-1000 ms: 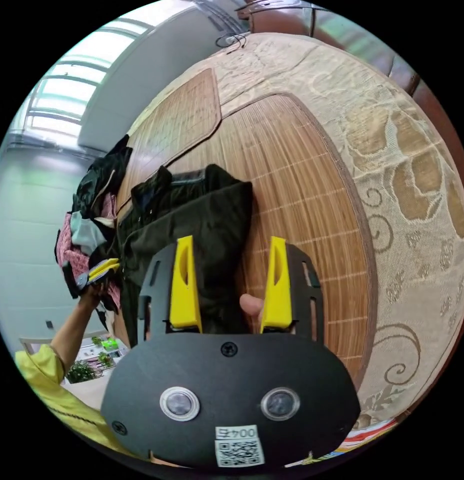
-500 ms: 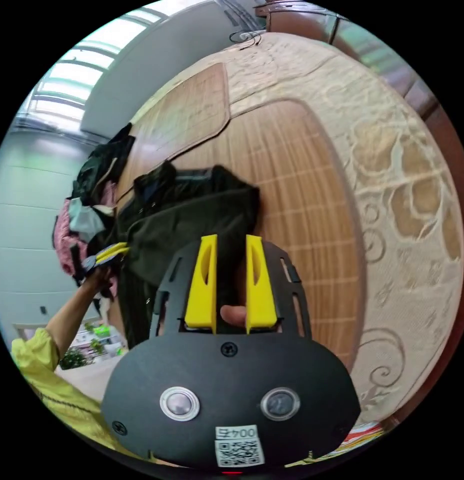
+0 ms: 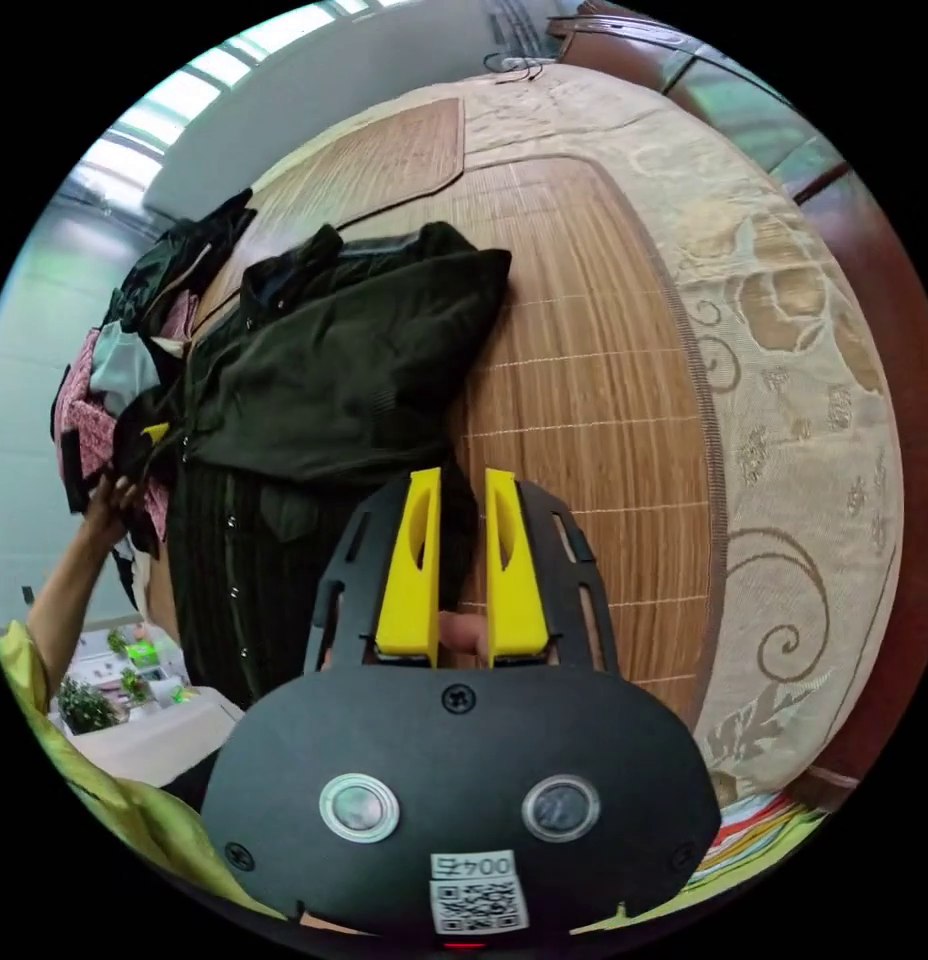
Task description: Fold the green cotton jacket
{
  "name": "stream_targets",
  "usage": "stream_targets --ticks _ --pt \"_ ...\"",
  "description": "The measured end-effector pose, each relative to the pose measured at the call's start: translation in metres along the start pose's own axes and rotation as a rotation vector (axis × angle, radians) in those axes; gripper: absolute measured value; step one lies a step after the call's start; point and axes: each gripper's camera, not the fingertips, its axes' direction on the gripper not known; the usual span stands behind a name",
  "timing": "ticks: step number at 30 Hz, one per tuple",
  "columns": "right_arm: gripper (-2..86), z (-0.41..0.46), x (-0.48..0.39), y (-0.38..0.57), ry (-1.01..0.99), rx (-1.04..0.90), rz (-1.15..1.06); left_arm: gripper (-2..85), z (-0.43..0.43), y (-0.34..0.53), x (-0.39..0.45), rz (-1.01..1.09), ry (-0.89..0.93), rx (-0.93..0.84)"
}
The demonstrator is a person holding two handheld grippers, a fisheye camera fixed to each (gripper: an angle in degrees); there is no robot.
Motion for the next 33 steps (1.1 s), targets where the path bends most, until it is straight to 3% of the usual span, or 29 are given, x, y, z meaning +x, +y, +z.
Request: stream_targets --ticks 5,8,12,14,20,24,33 --pt "8.7 -0.031 -0.078 0.05 -0.063 -0.031 -0.089 9.6 -0.035 0.097 0.007 -0.049 -0.028 -0.028" --pt "7.9 -0.005 -0.123 0.101 -0.085 -0.164 -0.075 9.0 -0.03 0.158 0.016 -0.095 -0.065 -0.115" --pt "5.7 0.05 -0.151 0.153 -0.004 -0.308 0.009 8.5 -0.027 0.211 0.011 -0.238 -0.11 -0.122" --pt "4.4 0.05 -0.163 0.16 0.054 -0.23 -0.028 9.4 -0.041 0.232 -0.004 -0.346 -0.16 -0.058" --pt "3.5 0.048 -0.188 0.157 0.111 -0.24 -0.042 12.0 -0.06 0.239 -0.055 -0.295 -0.369 -0.066" --pt "3.1 0.043 -0.19 0.158 0.082 -0.223 0.039 12.4 -0.061 0.228 -0.086 -0.258 -0.426 -0.088" --pt "3.3 0.037 -0.222 0.165 0.153 -0.182 -0.03 14.1 -0.036 0.208 -0.118 -0.171 -0.506 -0.168"
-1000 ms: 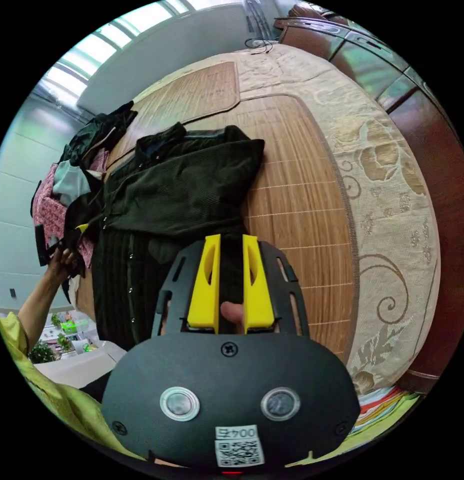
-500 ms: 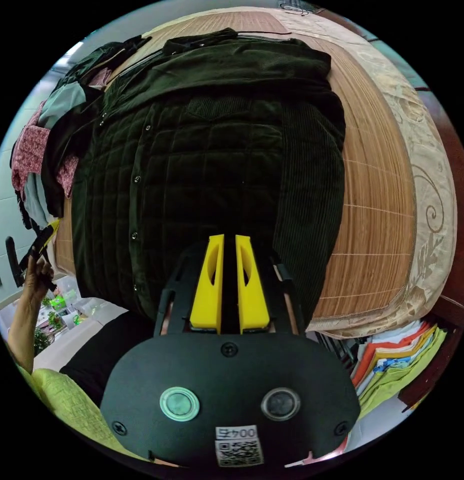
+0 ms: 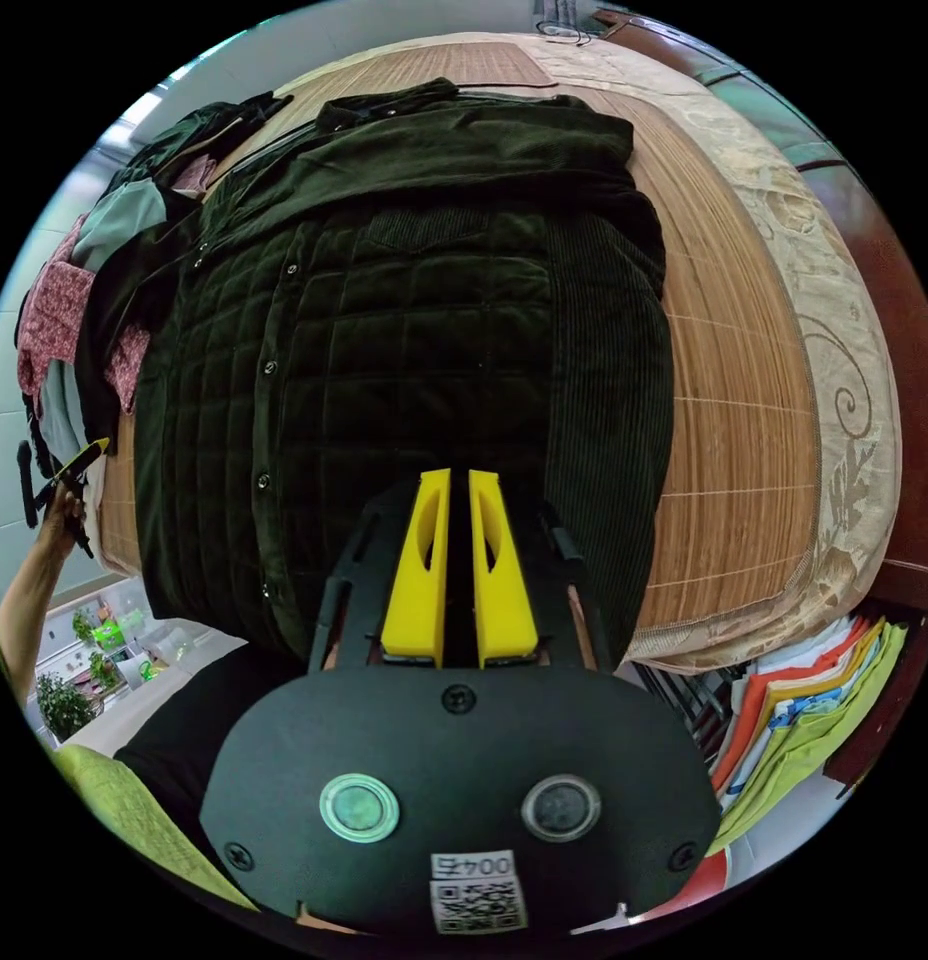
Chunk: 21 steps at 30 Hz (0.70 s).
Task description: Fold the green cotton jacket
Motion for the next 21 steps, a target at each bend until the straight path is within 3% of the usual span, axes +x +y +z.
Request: stream_targets --ticks 6,12,16,21 --pt "4.3 -0.006 -0.013 0.002 0.027 0.009 -0.034 12.5 0.023 -0.011 -0.002 0.055 -0.017 -0.079" --pt "5.1 -0.011 -0.027 0.0 0.067 -0.009 -0.046 4.0 0.024 -0.017 -0.026 0.064 -0.022 -0.135" --pt "4.9 -0.016 -0.019 -0.003 0.018 -0.028 -0.004 2.8 -0.006 -0.021 -0.056 0.11 0.071 -0.146" --pt "4.1 -0.019 -0.004 -0.007 -0.073 -0.064 0.046 2.5 -0.077 -0.017 -0.104 0.097 0.396 -0.05"
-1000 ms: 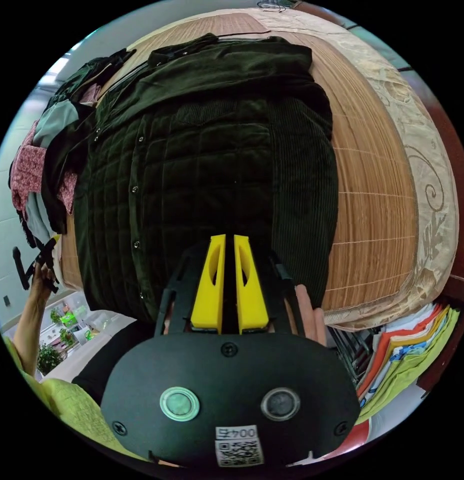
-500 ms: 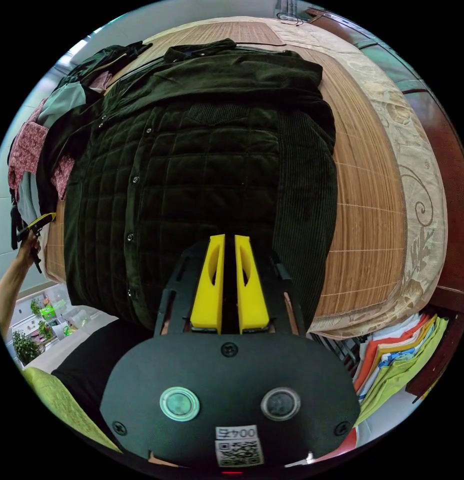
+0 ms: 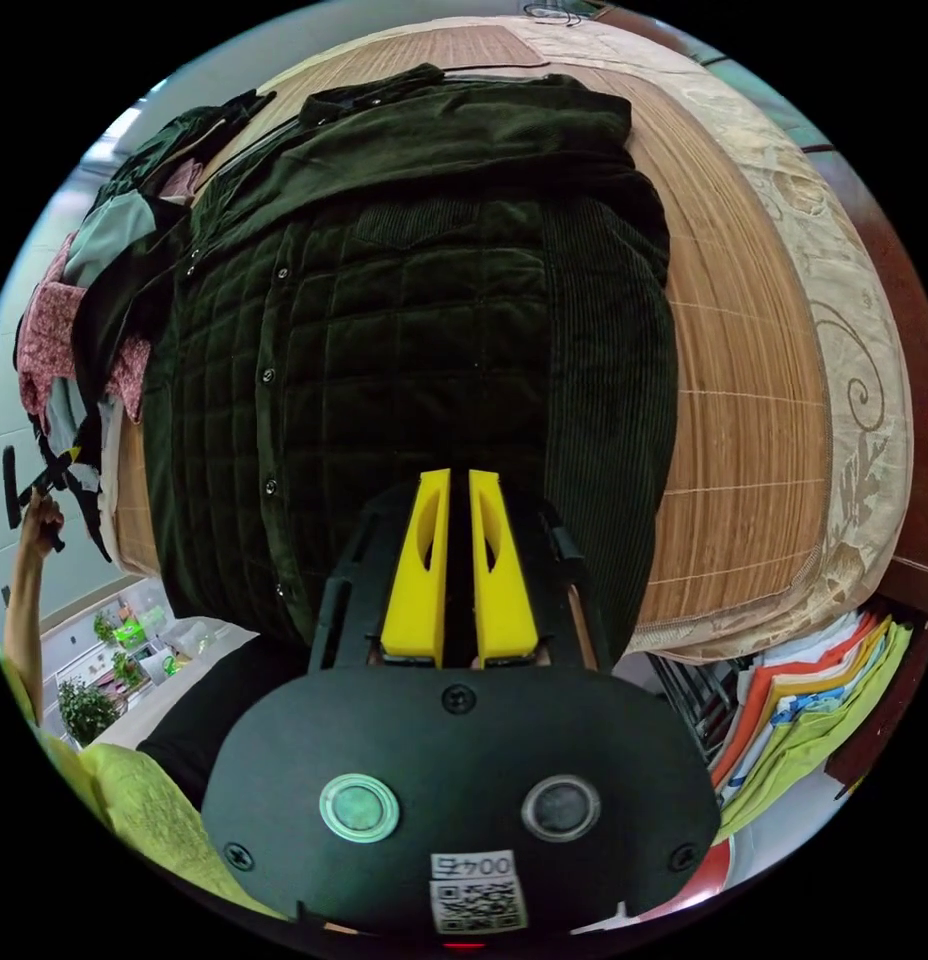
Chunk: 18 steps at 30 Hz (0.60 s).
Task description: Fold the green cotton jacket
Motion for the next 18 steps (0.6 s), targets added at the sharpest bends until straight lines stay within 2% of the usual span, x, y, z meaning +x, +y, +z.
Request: stream_targets --ticks 2,8,13,18 --pt "3.9 -0.001 0.005 -0.001 -0.029 -0.012 0.002 2.6 -0.041 0.006 0.001 0.017 0.168 0.081" --pt "3.3 -0.004 0.015 0.004 -0.087 0.005 -0.011 2.8 -0.107 0.0 0.048 0.176 0.39 0.206" --pt "2.3 -0.007 0.02 0.009 -0.114 0.017 0.0 2.8 -0.131 -0.027 0.095 0.285 0.57 0.276" --pt "1.2 -0.009 0.019 0.011 -0.116 0.017 0.0 2.9 -0.13 -0.082 0.142 0.301 0.745 0.259"
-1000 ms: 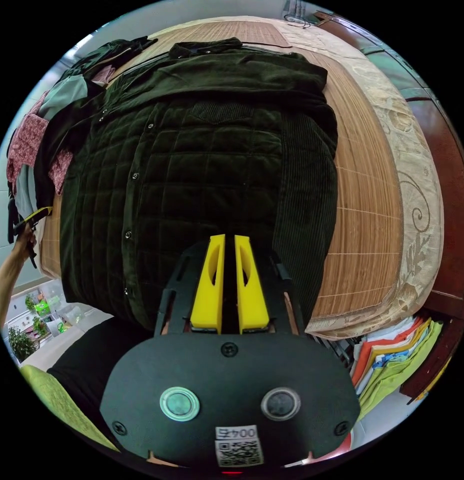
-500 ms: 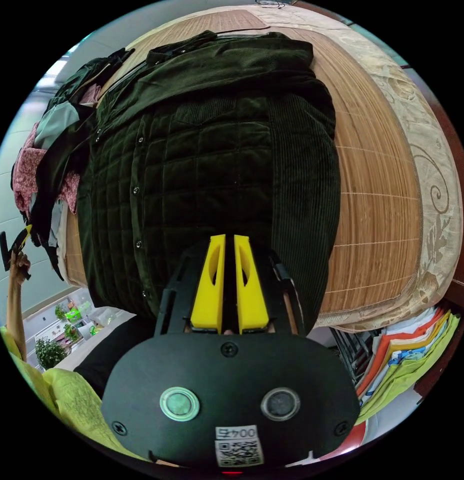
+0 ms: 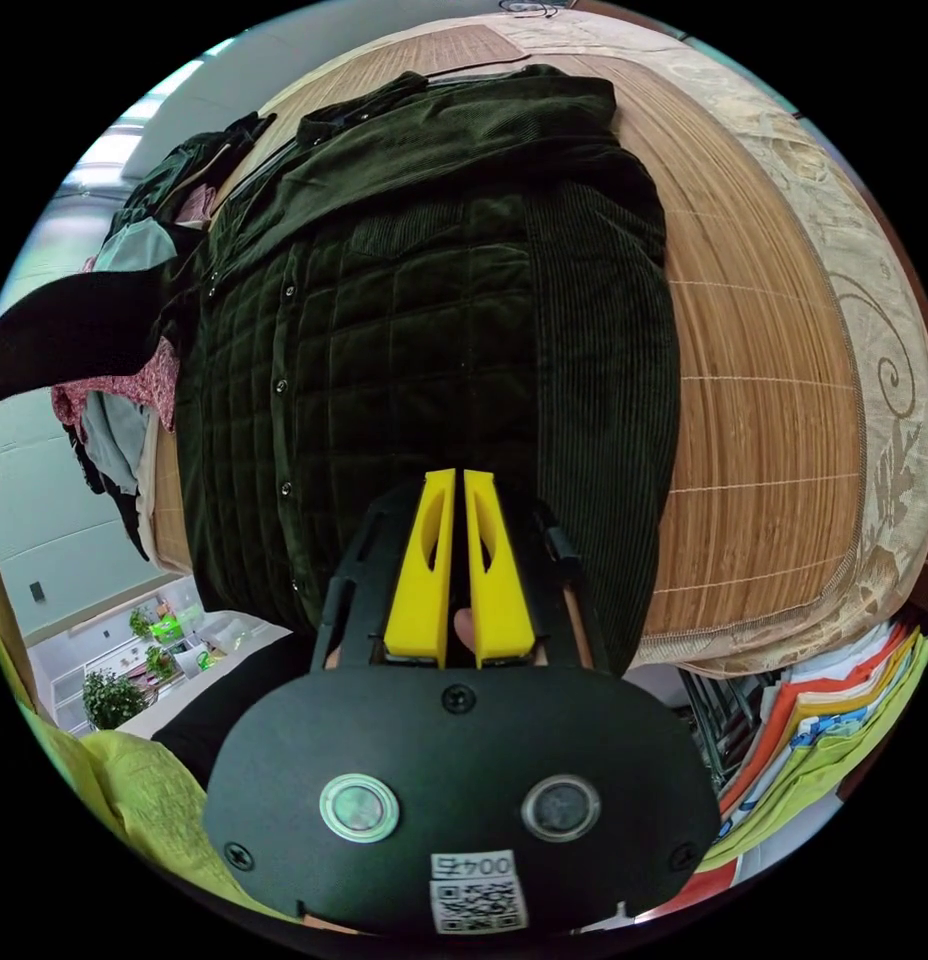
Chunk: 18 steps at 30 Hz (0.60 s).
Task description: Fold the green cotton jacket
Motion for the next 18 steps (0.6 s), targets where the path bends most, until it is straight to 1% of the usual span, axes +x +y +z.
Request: stream_targets --ticks 4,6,10,12,14,16,18 --pt "0.9 -0.002 0.0 0.005 -0.013 0.018 0.003 3.1 0.062 -0.057 0.012 0.051 0.05 -0.037" --pt "0.9 -0.002 0.002 0.008 -0.031 0.029 0.012 3.4 0.1 -0.079 0.017 0.088 0.045 -0.084" --pt "0.9 -0.003 0.009 0.012 -0.091 0.045 0.033 4.7 0.208 -0.109 0.016 0.148 -0.012 -0.202" --pt "1.1 -0.003 0.01 0.014 -0.109 0.049 0.028 5.8 0.255 -0.112 0.01 0.162 -0.062 -0.233" --pt "1.5 -0.004 0.009 0.014 -0.115 0.049 0.017 7.0 0.304 -0.105 0.003 0.164 -0.066 -0.257" --pt "2.3 -0.005 0.002 0.015 -0.092 0.047 -0.017 7.9 0.333 -0.092 0.005 0.182 -0.087 -0.286" --pt "3.0 -0.005 -0.008 0.016 -0.046 0.05 -0.06 8.7 0.351 -0.07 0.008 0.215 -0.159 -0.304"
